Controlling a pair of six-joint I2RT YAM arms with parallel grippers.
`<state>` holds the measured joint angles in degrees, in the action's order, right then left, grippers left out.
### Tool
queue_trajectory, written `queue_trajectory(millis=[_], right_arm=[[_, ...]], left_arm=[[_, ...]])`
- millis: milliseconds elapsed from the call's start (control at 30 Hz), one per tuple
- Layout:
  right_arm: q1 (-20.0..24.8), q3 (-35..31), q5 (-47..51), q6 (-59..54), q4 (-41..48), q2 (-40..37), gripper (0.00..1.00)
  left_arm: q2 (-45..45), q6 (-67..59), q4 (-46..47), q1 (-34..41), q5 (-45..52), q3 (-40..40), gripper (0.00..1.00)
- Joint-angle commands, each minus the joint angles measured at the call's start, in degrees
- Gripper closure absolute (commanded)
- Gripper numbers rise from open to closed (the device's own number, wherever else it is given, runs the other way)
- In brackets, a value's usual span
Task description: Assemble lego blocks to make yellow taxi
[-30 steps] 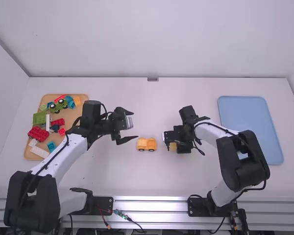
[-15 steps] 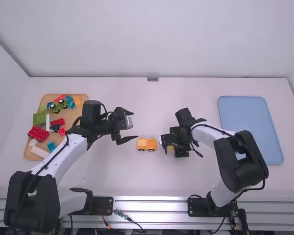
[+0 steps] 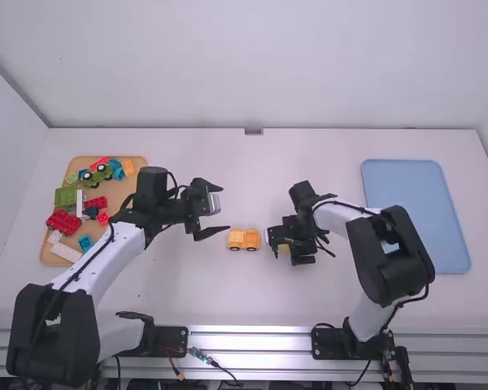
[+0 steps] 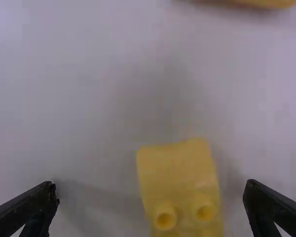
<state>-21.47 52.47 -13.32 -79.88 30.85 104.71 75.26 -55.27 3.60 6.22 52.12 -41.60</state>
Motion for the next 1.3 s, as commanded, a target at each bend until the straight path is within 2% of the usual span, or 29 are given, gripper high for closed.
queue_trajectory(millis=[0,67,267,367,433,567,633,700,767,933,1100,1200,1267], right_arm=[[0.07,4.42,-0.44,-0.66,3.56,1.73,0.00],[0.37,5.84,-1.38,-1.33,5.55,2.38,0.02],[1.22,5.07,-3.28,-1.42,2.10,4.04,0.11],[0.74,4.07,-2.45,-0.98,0.31,4.24,0.20],[0.20,3.69,-1.62,-0.94,-0.20,4.24,0.31],[-0.81,3.82,-0.72,-0.94,0.70,4.24,0.44],[-1.40,3.74,0.13,-0.94,0.66,4.24,0.57],[-1.51,3.76,0.33,-0.81,0.63,4.24,0.85],[-1.40,3.76,0.55,0.96,-0.33,4.24,0.91],[-1.42,3.76,3.02,8.39,-4.79,4.24,0.93],[-1.40,4.17,4.07,18.14,-11.47,4.24,0.90],[-1.40,6.91,6.67,27.54,-11.76,4.24,0.94],[-1.40,10.16,7.63,32.79,-8.17,4.24,0.98]], left_arm=[[0.45,-0.05,0.10,-0.11,1.88,0.51,0.01],[0.45,-0.05,0.08,-0.11,1.86,0.51,0.01],[0.45,0.01,0.15,-0.13,1.38,0.51,0.01],[0.45,-0.01,0.32,-0.11,0.83,0.51,0.01],[0.45,-0.03,0.24,-0.11,0.98,0.51,0.01],[0.45,-0.05,0.08,-0.11,1.01,0.49,0.01],[0.45,-0.03,0.10,-0.13,0.90,0.51,0.01],[0.45,-0.03,0.10,-0.11,1.01,0.51,0.01],[0.45,-0.01,0.10,-0.11,0.98,0.49,0.01],[0.45,-0.03,0.10,-0.11,1.01,0.51,0.01],[0.45,-0.03,-0.18,-0.11,0.98,0.49,0.01],[0.45,-0.01,-0.11,-0.11,0.98,0.49,0.01],[0.45,-0.01,-0.05,-0.13,0.94,0.51,0.01]])
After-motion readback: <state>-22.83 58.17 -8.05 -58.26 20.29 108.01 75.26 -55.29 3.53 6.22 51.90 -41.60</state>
